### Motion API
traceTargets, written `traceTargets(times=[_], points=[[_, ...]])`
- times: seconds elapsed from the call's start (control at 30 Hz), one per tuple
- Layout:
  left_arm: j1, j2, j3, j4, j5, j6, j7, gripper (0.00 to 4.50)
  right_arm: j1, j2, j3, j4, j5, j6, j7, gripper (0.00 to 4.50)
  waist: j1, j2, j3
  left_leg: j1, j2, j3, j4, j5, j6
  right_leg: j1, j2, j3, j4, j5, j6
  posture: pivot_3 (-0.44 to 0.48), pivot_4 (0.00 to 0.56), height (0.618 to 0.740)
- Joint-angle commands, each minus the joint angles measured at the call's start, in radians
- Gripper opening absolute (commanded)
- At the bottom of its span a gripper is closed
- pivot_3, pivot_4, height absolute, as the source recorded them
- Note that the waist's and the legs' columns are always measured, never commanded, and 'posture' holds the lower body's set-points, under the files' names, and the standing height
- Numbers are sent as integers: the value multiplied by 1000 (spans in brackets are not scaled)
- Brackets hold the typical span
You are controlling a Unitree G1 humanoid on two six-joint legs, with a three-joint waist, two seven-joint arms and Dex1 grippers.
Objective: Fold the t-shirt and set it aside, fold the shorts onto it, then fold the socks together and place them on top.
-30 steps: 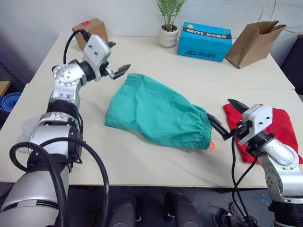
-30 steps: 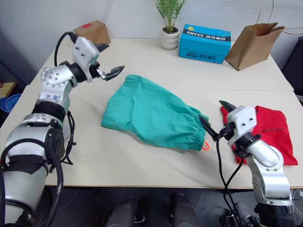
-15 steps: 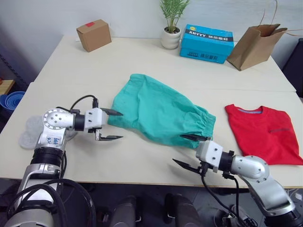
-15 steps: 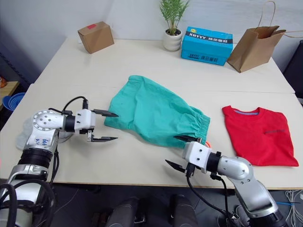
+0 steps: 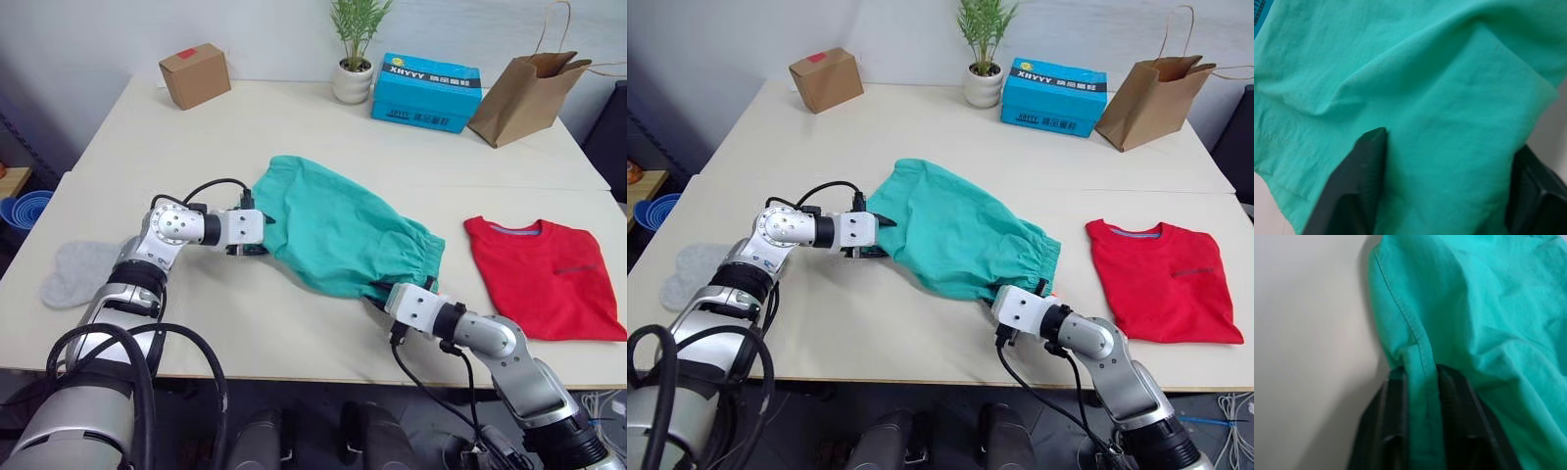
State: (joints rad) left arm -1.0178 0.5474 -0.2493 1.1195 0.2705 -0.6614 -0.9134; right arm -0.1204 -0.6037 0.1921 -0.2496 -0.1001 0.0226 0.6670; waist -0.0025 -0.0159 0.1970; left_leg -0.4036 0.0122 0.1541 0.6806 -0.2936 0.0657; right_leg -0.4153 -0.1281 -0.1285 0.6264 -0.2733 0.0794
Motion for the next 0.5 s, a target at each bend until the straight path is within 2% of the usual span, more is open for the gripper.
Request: traceTargets(times=[0.03,0.13,0.2,0.27,0.37,0.5], points=[[32,6,-26,58,26,69,-42,1603,-10,4,-19,3,12,-34,-1,0,0,0,-2,0,0,0,0,0,0,0,0,0,0,0,0,0,150,740],[74,-2,36,28,-61,205,-100,570,-9,-1,-27,5,49,-48,27,0,-1,0,-7,1,0,-1,0,0,0,1,0,-1,0,0,0,0,150,740],[138,6,66,-75,-128,266,-179,30,-11,-15,-29,1,75,-51,61,0,-6,1,-7,1,1,-2,0,0,0,1,0,0,0,0,-1,0,150,740],[204,22,77,-201,-171,326,-233,30,-11,-24,-35,-1,98,-52,87,0,-14,1,-8,2,1,-2,0,-1,-1,1,0,0,0,-1,-1,0,150,740],[391,86,102,-565,-253,520,-276,30,-5,-60,-52,-7,188,-53,182,0,-28,2,-8,1,2,-3,-1,-1,-2,1,0,-1,0,-2,-3,0,150,740],[639,161,162,-1016,-348,758,-238,30,18,-120,-85,22,256,-94,282,0,-28,2,-8,1,3,-4,-2,-2,-2,3,1,-1,1,-3,-3,0,150,740]])
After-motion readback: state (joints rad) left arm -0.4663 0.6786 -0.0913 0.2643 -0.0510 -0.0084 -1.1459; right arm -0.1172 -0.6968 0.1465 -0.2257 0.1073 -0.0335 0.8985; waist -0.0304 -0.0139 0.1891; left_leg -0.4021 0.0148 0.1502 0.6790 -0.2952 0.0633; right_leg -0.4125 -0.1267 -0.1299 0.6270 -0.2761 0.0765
